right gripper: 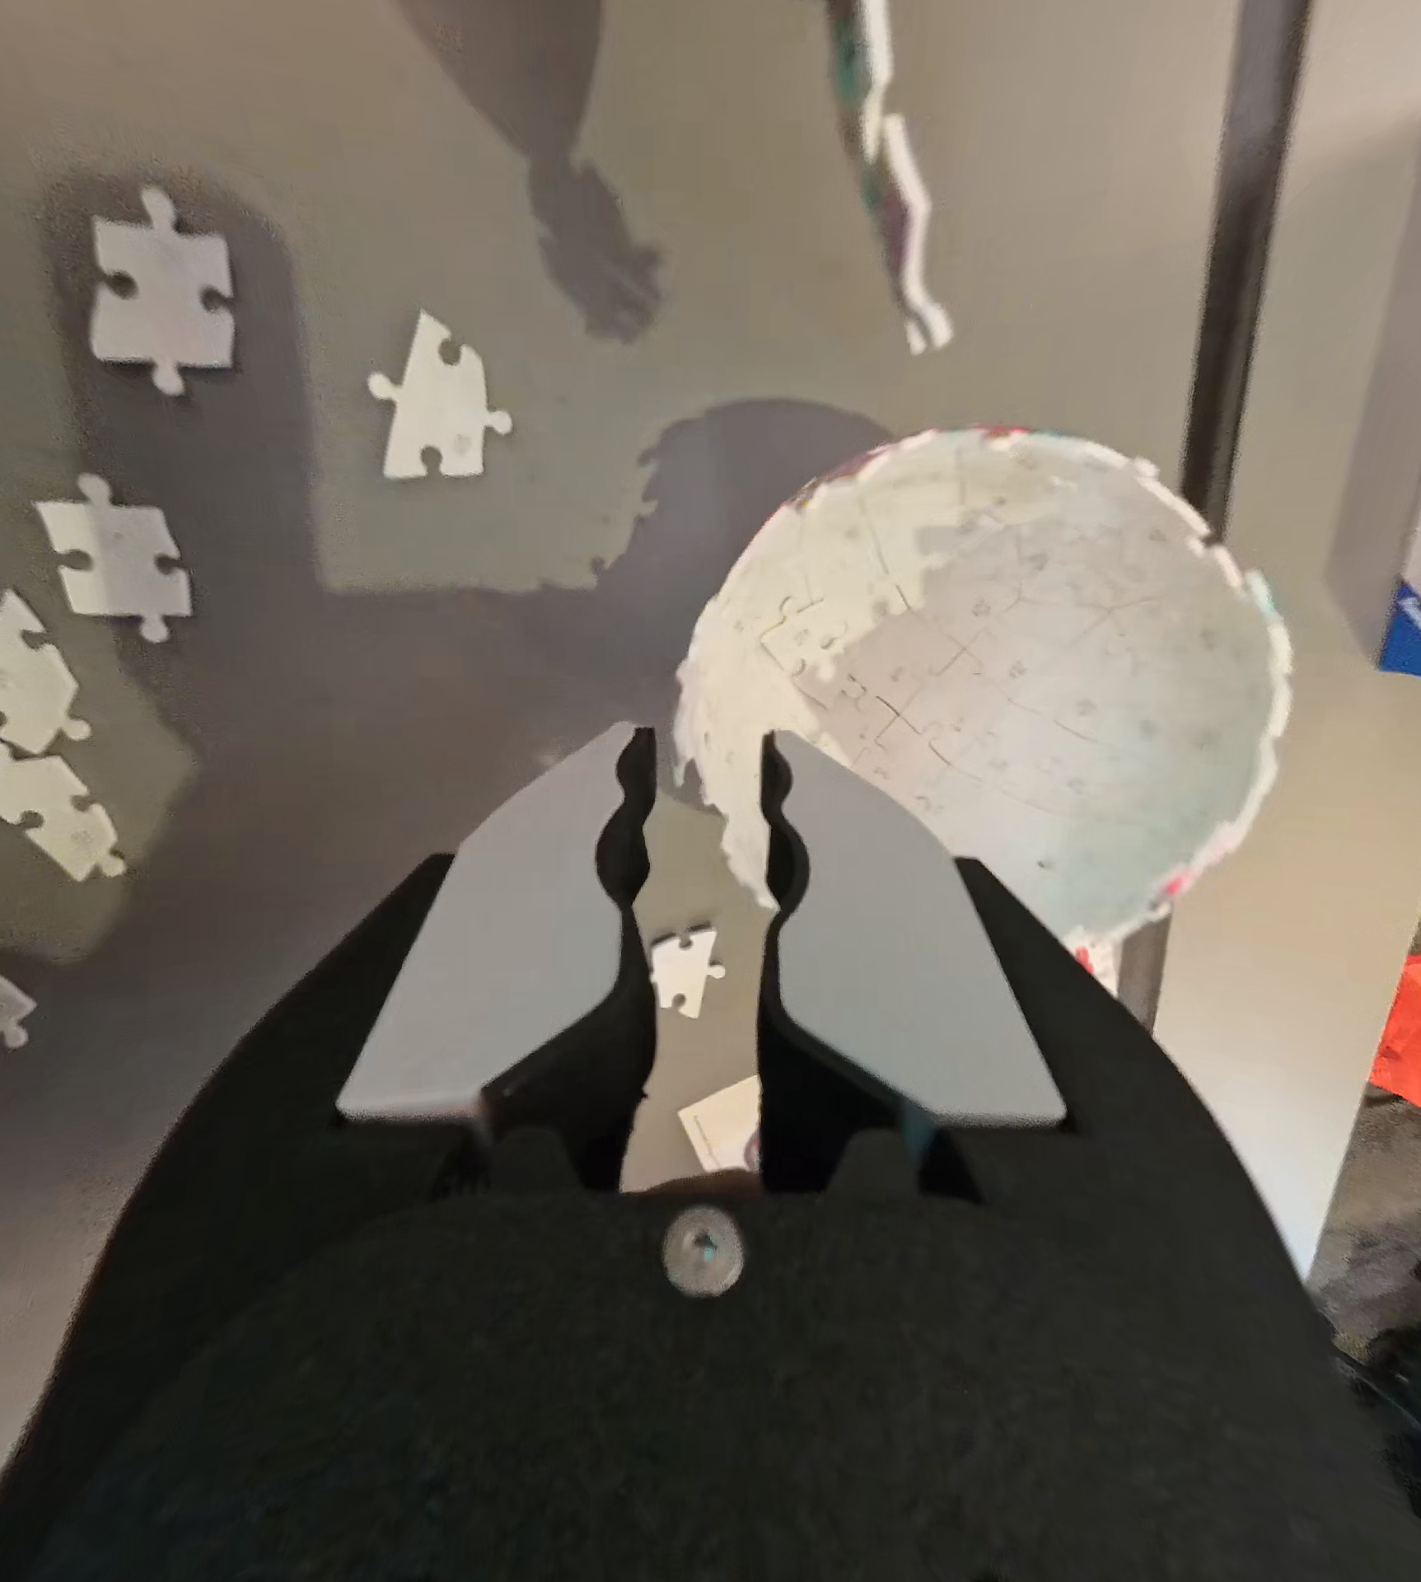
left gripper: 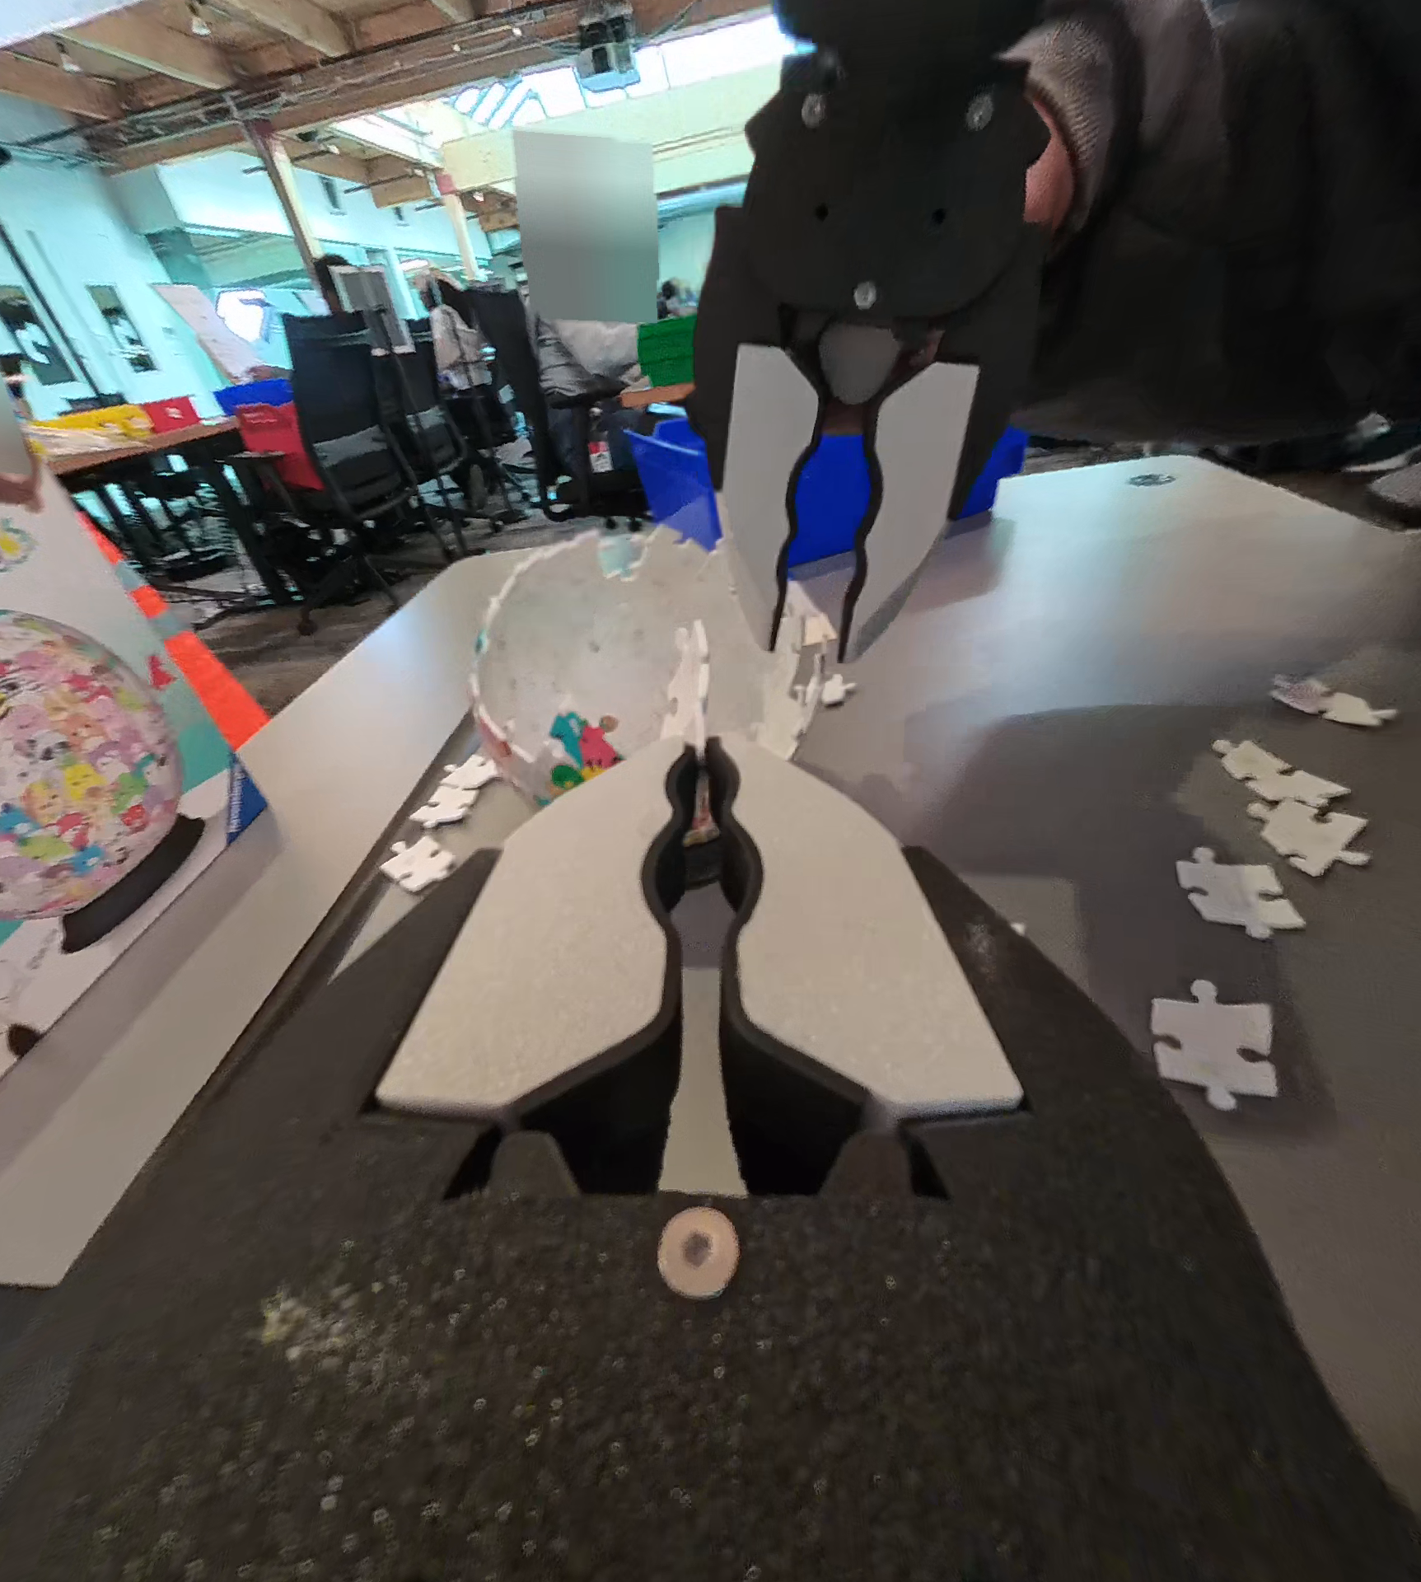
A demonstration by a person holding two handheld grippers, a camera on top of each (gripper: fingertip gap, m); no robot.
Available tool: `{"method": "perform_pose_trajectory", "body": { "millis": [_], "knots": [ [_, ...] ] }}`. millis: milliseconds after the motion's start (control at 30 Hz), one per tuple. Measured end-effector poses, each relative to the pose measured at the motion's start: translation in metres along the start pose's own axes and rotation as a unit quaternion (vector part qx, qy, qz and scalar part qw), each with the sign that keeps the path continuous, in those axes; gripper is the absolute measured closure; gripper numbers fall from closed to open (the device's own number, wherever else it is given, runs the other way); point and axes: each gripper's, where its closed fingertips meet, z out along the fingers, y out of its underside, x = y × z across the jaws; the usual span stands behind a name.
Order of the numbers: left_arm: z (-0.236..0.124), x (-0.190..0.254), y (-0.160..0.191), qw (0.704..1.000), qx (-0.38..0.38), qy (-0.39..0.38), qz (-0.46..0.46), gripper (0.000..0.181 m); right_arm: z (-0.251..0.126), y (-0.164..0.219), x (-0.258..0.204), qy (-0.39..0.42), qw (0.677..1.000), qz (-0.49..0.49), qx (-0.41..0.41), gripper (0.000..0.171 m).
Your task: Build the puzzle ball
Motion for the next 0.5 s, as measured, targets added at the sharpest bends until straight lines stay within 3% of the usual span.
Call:
{"method": "perform_pose_trajectory", "body": {
  "millis": [300,500],
  "knots": [
    [0.011,0.038,-0.029,0.983,-0.142,0.059,0.099,0.180,-0.060,0.014,-0.026,0.129,0.971,0.089,0.178,0.149],
    [0.032,0.049,-0.010,0.933,-0.295,0.086,0.188,0.179,-0.044,0.057,-0.066,0.125,0.935,0.164,0.290,0.149]
  ]
}}
